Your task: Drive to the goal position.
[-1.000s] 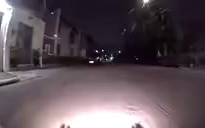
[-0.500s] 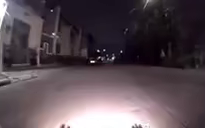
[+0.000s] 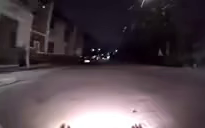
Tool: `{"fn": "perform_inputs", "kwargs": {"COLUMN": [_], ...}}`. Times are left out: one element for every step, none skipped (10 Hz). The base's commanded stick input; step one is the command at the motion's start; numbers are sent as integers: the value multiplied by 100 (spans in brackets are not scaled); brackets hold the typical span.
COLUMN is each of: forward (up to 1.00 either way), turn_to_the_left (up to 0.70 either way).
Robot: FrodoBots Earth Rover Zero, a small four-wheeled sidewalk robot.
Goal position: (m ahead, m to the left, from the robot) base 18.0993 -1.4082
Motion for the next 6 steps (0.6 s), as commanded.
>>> {"fn": "perform_inputs", "kwargs": {"forward": [100,100,100,100,100,100], "turn_to_the_left": [0,0,0,0,0,0]}}
